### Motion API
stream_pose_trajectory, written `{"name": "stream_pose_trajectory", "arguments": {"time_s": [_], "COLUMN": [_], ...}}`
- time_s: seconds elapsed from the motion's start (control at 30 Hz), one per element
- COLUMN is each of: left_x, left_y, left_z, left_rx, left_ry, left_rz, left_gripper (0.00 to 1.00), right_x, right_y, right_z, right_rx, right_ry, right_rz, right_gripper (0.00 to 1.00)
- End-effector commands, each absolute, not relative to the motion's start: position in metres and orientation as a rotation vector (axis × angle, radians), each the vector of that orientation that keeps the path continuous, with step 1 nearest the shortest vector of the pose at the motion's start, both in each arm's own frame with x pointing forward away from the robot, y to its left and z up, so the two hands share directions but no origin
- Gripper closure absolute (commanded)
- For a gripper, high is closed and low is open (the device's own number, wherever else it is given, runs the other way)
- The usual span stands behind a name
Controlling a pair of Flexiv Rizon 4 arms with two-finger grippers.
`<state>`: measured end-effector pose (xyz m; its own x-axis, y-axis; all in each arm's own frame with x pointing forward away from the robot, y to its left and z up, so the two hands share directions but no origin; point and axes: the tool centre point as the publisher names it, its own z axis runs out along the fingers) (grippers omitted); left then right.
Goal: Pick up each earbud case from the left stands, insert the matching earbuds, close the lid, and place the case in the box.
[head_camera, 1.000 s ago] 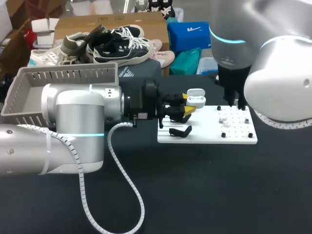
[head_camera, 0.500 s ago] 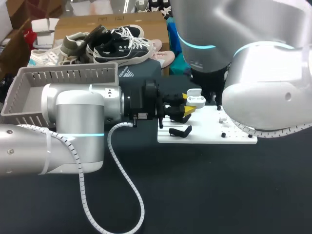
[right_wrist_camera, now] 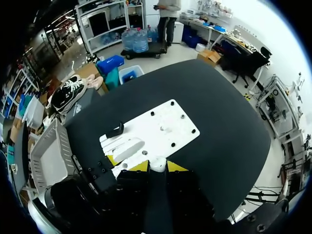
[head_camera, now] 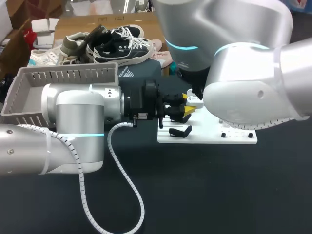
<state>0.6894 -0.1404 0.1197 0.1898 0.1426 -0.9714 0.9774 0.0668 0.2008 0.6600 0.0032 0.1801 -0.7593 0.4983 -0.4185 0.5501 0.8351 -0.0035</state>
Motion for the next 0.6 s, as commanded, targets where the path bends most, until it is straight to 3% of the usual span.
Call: {"name": "stream_pose_trajectory", "arguments": {"time_s": [0.03,0.6], "left_x": [0.6892,0.6892], "left_y": [-0.1401,-0.1401], "left_z": [0.1189,0.1189], "left_rx": [1.331,1.331], "left_ry": [1.192,1.192], "left_rz": [-0.937,-0.937], "left_gripper": [1.0,1.0], "right_x": [0.668,0.6751], "right_y": [0.0058,0.0067], "right_z": [0.1804,0.171], "right_rx": [0.789,0.783], "right_ry": [2.616,2.643], "right_rz": [-0.177,-0.142], "right_gripper": [1.0,1.0]}}
